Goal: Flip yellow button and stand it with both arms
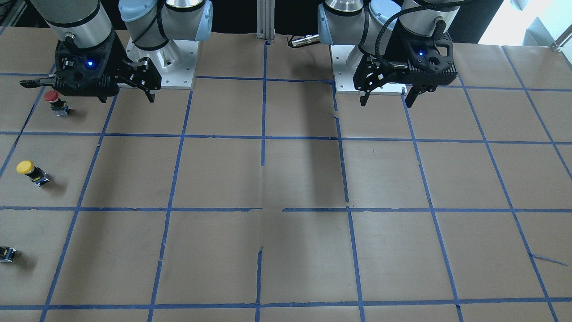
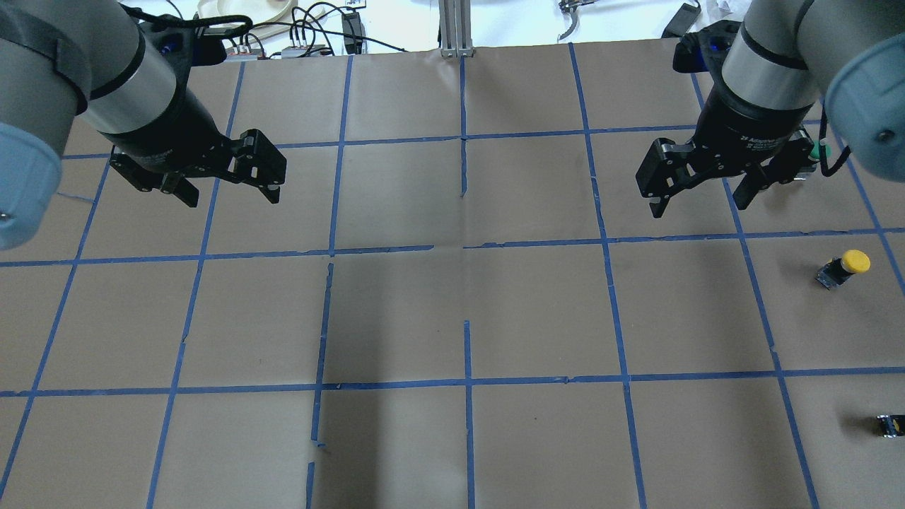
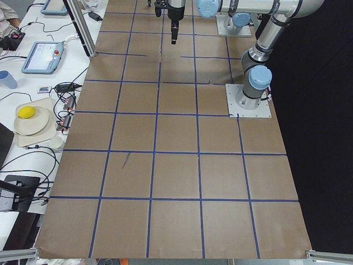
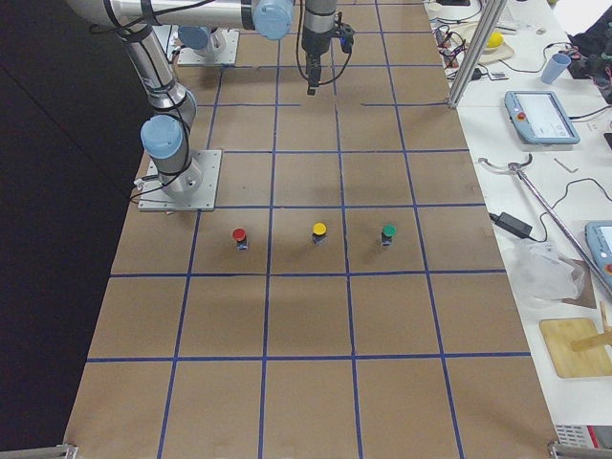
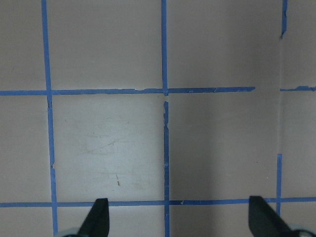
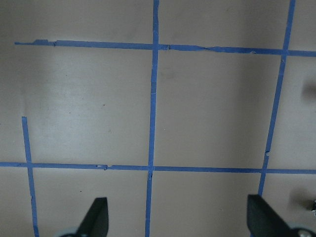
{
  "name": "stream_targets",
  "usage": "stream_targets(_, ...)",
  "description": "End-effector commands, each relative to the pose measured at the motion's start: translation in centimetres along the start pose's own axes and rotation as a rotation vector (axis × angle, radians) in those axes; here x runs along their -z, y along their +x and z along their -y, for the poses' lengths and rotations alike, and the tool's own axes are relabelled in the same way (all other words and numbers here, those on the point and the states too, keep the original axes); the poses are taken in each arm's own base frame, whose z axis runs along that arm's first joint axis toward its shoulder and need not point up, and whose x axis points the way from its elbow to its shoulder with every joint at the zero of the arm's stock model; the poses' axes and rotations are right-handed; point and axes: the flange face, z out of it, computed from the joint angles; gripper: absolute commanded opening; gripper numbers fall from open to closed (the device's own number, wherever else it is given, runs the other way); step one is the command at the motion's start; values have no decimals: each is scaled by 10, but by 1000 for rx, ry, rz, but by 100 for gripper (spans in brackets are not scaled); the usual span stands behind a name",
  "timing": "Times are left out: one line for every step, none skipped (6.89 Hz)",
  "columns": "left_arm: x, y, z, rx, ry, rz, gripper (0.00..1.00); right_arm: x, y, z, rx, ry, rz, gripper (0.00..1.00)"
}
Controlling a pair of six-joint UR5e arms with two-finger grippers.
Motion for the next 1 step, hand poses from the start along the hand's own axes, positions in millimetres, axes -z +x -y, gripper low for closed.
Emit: stream_targets(0,0,0,0,0,0,100,2,0,0,0,9,2,100)
